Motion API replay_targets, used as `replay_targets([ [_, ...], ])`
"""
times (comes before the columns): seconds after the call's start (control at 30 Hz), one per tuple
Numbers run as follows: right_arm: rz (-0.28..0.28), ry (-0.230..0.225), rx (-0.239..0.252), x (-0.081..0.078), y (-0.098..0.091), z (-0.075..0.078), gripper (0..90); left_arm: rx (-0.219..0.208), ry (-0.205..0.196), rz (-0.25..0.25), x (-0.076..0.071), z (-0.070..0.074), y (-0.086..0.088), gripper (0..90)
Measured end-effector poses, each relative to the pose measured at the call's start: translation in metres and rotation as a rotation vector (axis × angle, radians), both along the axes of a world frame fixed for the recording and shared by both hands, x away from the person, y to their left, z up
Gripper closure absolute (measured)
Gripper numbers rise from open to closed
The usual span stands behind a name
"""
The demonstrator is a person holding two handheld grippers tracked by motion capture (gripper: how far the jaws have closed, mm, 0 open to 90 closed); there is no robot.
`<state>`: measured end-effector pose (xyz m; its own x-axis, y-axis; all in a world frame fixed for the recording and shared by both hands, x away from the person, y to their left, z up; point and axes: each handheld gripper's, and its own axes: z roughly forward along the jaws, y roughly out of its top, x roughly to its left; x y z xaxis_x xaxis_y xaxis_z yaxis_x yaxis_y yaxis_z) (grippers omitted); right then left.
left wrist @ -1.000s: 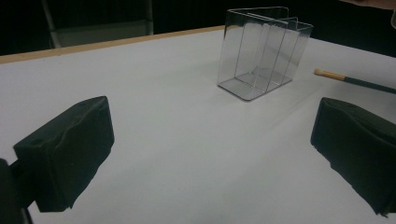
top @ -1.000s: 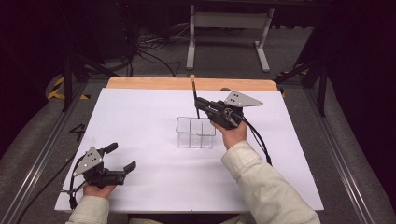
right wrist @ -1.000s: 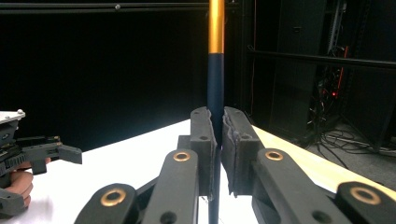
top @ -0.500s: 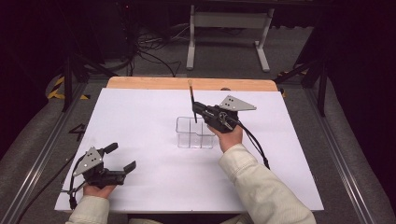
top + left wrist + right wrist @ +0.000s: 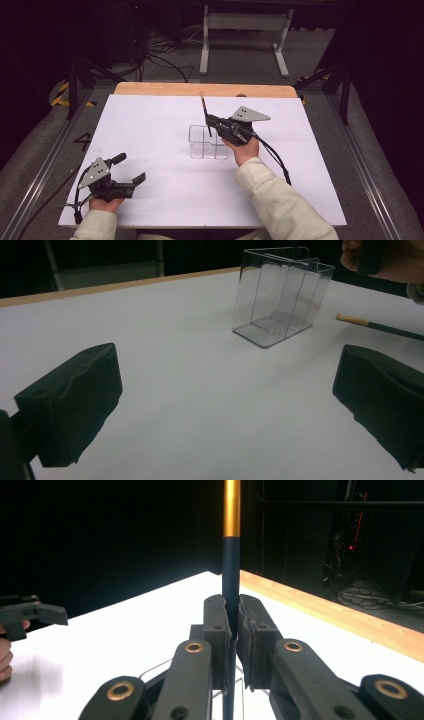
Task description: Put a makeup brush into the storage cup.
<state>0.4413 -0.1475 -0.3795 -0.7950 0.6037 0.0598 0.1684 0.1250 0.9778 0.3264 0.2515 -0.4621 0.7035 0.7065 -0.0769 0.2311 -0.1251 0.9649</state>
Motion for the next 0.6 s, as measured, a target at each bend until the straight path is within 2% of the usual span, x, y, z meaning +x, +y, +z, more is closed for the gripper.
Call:
replay_targets([
  [0.13,-0.003,-0.002,-0.001,-0.001,0.000,-0.003,83.1,0.000,0.001,-0.001,0.000,0.000,0.000,0.1],
  [0.3,-0.005,0.019,-0.029,-0.001,-0.001,-0.012,83.0,0.000,0.001,0.002,0.000,0.000,0.000,0.1],
  [0.43,-0.004,0.027,-0.031,-0.001,-0.001,-0.013,82.9,0.000,0.001,0.002,0.000,0.000,0.000,0.1],
  [0.6,-0.003,0.042,-0.056,-0.002,0.002,-0.016,82.8,0.001,0.000,0.002,0.000,0.000,0.000,0.1],
])
